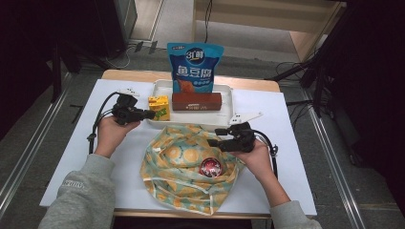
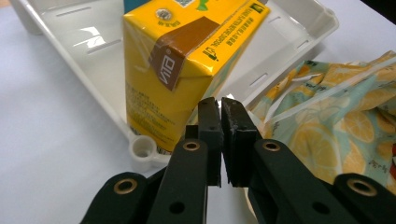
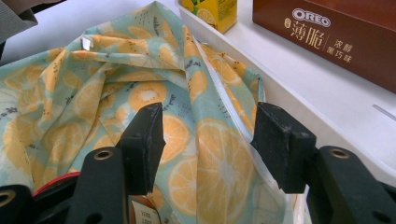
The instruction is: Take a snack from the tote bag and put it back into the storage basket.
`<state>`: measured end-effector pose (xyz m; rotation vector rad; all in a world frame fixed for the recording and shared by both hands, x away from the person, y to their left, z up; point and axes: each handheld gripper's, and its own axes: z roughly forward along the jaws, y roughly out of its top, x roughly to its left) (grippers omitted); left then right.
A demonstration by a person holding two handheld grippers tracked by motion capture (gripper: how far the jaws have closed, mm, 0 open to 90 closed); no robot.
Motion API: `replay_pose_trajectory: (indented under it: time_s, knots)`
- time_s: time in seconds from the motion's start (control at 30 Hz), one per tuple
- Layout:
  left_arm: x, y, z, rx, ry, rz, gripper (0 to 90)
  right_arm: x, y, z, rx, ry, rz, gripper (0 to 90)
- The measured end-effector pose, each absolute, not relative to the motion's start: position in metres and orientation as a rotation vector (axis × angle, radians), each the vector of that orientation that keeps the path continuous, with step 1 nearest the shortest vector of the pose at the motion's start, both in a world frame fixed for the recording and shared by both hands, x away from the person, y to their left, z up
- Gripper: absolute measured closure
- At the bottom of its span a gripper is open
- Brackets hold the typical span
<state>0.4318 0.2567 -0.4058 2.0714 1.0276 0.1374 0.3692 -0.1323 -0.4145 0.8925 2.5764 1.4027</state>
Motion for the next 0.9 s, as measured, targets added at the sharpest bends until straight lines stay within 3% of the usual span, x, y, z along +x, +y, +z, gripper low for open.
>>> replay_pose_trajectory:
  time_s: [0.37,0.9]
  knots:
    - [0.430,0.261,-0.407,2.054,1.040,0.122,83.8,0.369,-0.133,-0.414,0.895,2.574,1.403,43.5]
    - [0.421,0.260,-0.404,2.041,1.045,0.044,51.1,0.368,-0.136,-0.411,0.904,2.558,1.407,43.5]
